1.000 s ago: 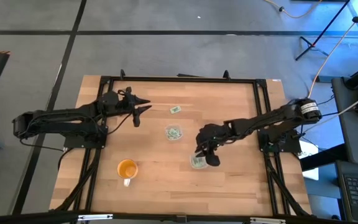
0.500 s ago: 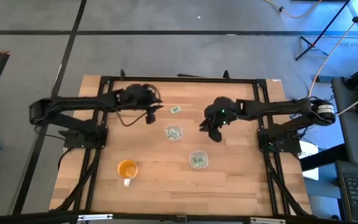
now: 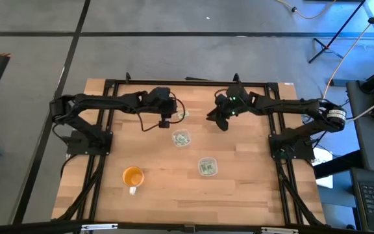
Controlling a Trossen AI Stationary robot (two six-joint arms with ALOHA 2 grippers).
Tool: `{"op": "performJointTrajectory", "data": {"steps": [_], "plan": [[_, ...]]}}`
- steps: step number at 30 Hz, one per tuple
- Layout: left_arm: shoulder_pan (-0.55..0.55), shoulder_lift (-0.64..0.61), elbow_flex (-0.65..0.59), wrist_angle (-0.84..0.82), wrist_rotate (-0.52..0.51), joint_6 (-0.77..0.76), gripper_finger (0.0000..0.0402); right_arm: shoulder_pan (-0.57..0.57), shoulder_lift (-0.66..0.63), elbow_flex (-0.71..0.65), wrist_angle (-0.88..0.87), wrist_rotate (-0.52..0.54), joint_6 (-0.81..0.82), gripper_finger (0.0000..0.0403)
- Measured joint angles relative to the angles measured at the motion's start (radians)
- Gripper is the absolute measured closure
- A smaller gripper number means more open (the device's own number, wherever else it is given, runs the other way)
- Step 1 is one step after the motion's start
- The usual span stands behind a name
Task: Pick and place Stevia / Truvia into bins
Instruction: Put the green stevia packet into the top transparent container
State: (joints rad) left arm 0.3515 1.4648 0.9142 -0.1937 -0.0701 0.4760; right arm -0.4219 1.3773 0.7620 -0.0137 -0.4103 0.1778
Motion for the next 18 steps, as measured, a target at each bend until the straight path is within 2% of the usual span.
{"op": "performJointTrajectory", "data": {"steps": [4, 10, 13, 18], "plan": [[0.003, 0.044, 0.000, 0.003, -0.078, 0.058, 0.0297, -0.030, 0.029, 0.000, 0.004, -0.001, 0.000, 0.0287], [0.026, 0.135, 0.000, 0.047, -0.087, 0.127, 0.0297, -0.035, 0.057, 0.000, 0.025, -0.002, -0.003, 0.0287], [0.033, 0.177, 0.000, 0.047, -0.095, 0.209, 0.0297, -0.035, 0.060, 0.000, 0.023, -0.002, -0.003, 0.0287], [0.015, 0.215, 0.000, 0.056, -0.238, 0.333, 0.0295, -0.035, 0.060, 0.000, 0.020, -0.002, -0.003, 0.0287]]}}
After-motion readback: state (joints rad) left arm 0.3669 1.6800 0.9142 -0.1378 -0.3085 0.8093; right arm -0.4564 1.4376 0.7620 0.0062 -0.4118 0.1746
